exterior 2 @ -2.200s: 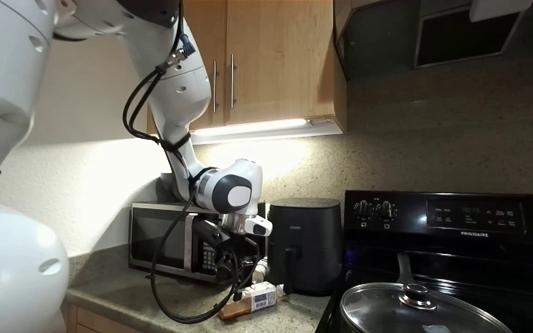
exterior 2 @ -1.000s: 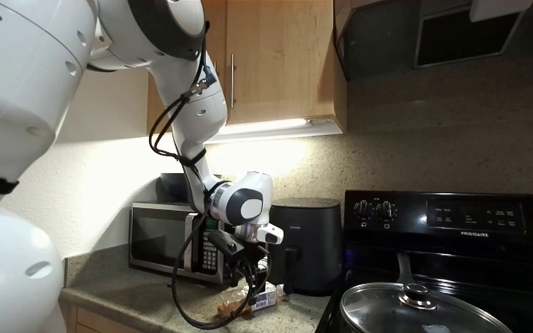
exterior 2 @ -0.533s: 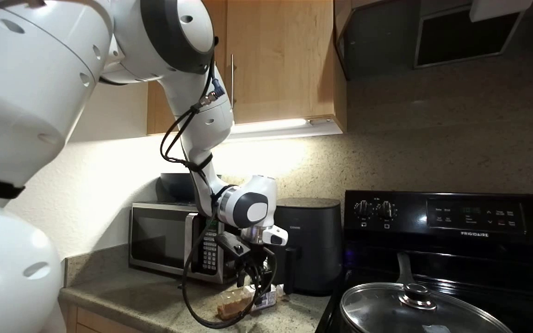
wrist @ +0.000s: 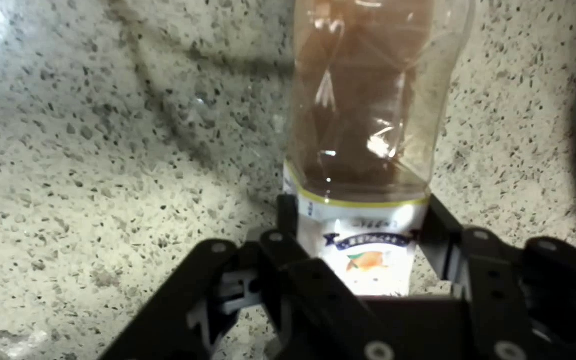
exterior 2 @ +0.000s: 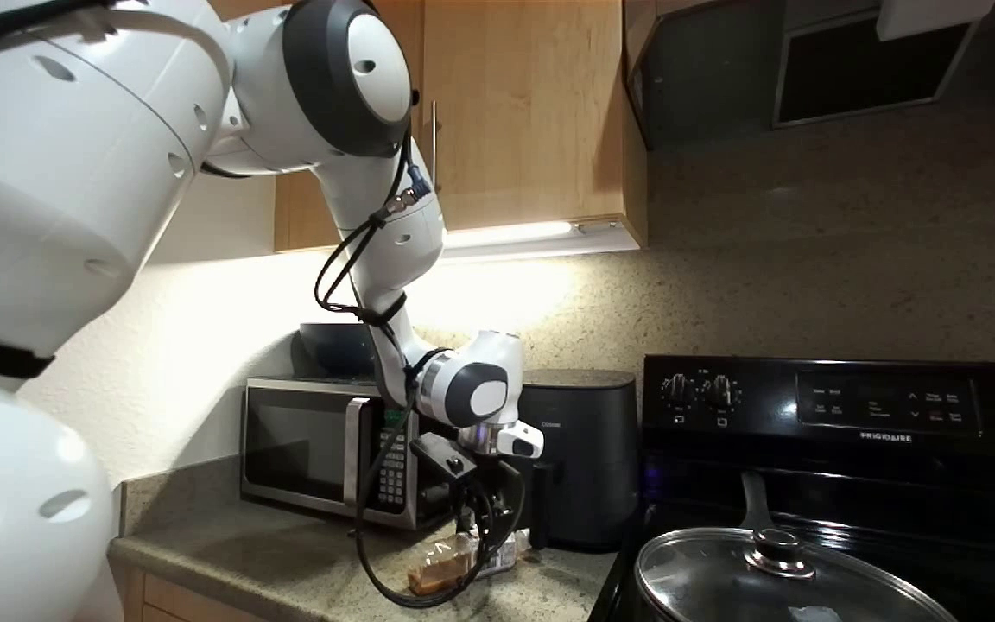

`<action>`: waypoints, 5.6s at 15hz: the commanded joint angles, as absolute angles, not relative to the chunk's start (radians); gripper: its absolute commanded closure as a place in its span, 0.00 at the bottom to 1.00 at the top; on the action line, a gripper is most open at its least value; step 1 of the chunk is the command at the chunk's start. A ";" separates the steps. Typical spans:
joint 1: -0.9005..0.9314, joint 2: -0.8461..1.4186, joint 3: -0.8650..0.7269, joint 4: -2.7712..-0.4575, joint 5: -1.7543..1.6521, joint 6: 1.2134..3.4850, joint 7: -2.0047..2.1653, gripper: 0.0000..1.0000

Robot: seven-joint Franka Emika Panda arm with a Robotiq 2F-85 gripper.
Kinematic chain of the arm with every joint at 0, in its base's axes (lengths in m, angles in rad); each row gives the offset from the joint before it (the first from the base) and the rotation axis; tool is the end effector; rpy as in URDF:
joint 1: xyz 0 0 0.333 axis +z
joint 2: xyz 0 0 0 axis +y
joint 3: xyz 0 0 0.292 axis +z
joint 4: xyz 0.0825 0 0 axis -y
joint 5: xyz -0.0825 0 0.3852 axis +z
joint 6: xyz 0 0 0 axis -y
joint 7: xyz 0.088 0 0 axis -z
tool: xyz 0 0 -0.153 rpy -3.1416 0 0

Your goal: Pick up the bottle and put it on the counter

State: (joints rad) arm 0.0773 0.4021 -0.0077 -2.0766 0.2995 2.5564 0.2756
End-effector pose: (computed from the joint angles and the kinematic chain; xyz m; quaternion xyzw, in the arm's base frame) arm 0.5906 0.0443 0.1712 -0.9706 0.2217 -0.0233 0.0910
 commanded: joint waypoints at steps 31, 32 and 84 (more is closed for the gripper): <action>1.252 0.693 -1.131 -2.379 -0.180 3.470 0.863 0.72; 1.300 0.738 -1.157 -2.384 -0.125 3.476 0.881 0.72; 1.367 0.922 -1.005 -2.395 0.832 3.409 0.416 0.16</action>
State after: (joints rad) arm 1.3632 0.9333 -1.0244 -2.3863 0.8547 3.4135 0.4352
